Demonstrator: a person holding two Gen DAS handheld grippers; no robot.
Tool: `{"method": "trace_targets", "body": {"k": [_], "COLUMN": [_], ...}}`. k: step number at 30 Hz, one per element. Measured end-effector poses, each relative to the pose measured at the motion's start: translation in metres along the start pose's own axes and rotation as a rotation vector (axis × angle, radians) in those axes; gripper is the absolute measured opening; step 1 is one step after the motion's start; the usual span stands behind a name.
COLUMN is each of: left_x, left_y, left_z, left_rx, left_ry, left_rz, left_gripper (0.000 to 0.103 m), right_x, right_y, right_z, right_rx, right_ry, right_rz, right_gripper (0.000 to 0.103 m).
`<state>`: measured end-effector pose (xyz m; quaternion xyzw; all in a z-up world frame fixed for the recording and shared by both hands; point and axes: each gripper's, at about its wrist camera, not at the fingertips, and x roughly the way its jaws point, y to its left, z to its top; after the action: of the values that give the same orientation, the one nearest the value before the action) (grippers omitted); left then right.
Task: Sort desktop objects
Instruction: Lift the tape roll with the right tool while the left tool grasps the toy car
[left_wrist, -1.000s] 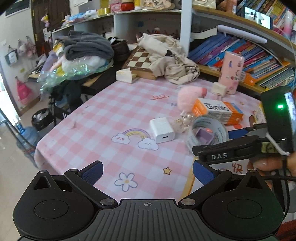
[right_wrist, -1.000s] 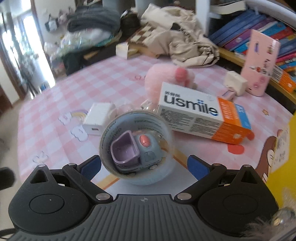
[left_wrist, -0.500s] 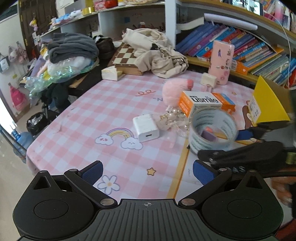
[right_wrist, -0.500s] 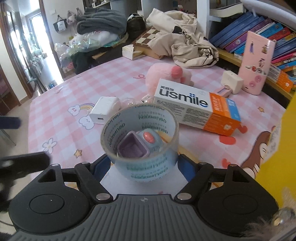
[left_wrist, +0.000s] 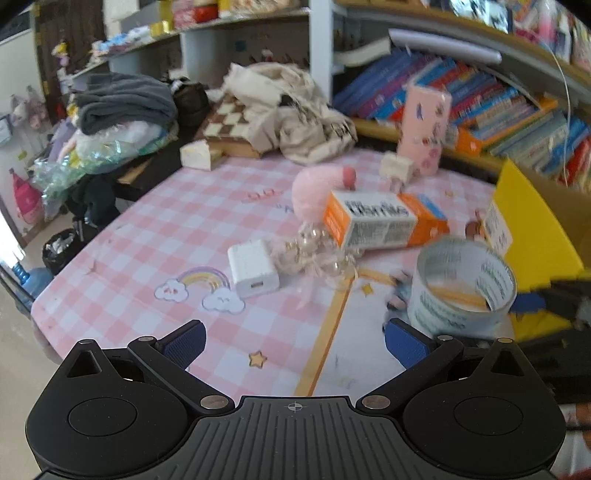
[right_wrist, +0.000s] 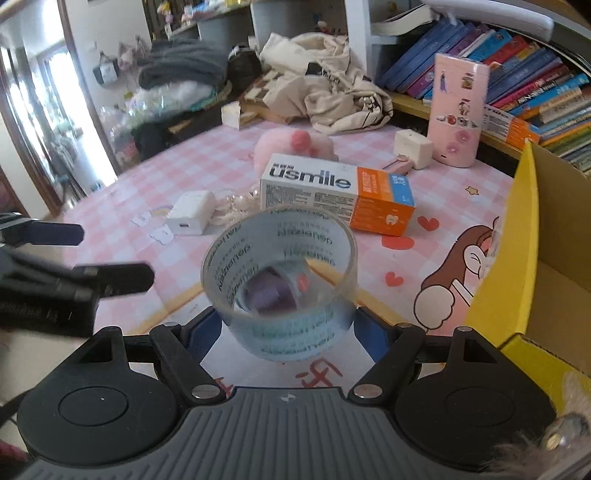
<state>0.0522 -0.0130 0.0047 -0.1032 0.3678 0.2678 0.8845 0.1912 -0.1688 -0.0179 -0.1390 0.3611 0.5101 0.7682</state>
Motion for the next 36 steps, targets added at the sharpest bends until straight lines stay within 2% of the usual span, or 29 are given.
{"method": "trace_targets", "body": {"k": [5,11,12,13,14,16,17,20,21,24,27,33,36], "left_x": [0.0,0.004,0.007,0.009,0.011,0.018,0.022,0.033,0.037,0.052,0.066,0.084,0.089], "left_y": [0.0,-0.009,-0.012,-0.015,-0.019,-0.027,-0.031,-0.042,-0.045,-0.051,-0.057,-0.063,-0.065], "left_z": [-0.002,-0.001,-0.001,0.0,0.0,0.001,0.002,0.005,0.007,0.01,0.01,0.007,0.006], "left_rx": [-0.025,-0.012,-0.004,0.005,0.016,0.046,0.065,0.119,0.128,0.132,0.163,0.22,0.256], "left_ry": [0.008,0.004,0.004,0.005,0.009,0.019,0.017,0.012,0.013,0.041,0.058,0.089,0.1], "left_rz": [0.009,-0.031,-0.043,-0.054,-0.069,-0.105,-0.12,-0.158,-0.167,-0.203,-0.218,-0.252,-0.296], "left_gripper": [0.103,0.103,0.103,0.103,0.103,0.103,0.103,0.103,0.103,0.102,0.097,0.08,0.057], "right_x": [-0.018,-0.033,-0.035,-0.037,-0.038,-0.037,-0.036,-0.043,-0.047,-0.057,-0.063,-0.072,-0.072], "right_y": [-0.001,0.003,0.002,0.001,0.0,-0.002,-0.004,-0.007,-0.006,-0.006,-0.007,-0.005,-0.006], "right_z": [-0.006,-0.027,-0.032,-0.036,-0.04,-0.048,-0.052,-0.061,-0.063,-0.068,-0.072,-0.068,-0.061], "right_rx": [-0.028,-0.099,-0.104,-0.102,-0.094,-0.084,-0.073,-0.055,-0.058,-0.047,-0.019,0.026,0.057], "right_ry": [-0.006,0.083,0.101,0.117,0.133,0.168,0.189,0.209,0.205,0.196,0.195,0.135,0.099], "right_rz": [0.036,0.028,0.031,0.038,0.025,-0.031,-0.052,-0.092,-0.108,-0.146,-0.188,-0.236,-0.255], "right_gripper": [0.077,0.076,0.059,0.05,0.047,0.049,0.053,0.074,0.077,0.08,0.081,0.079,0.077]}}
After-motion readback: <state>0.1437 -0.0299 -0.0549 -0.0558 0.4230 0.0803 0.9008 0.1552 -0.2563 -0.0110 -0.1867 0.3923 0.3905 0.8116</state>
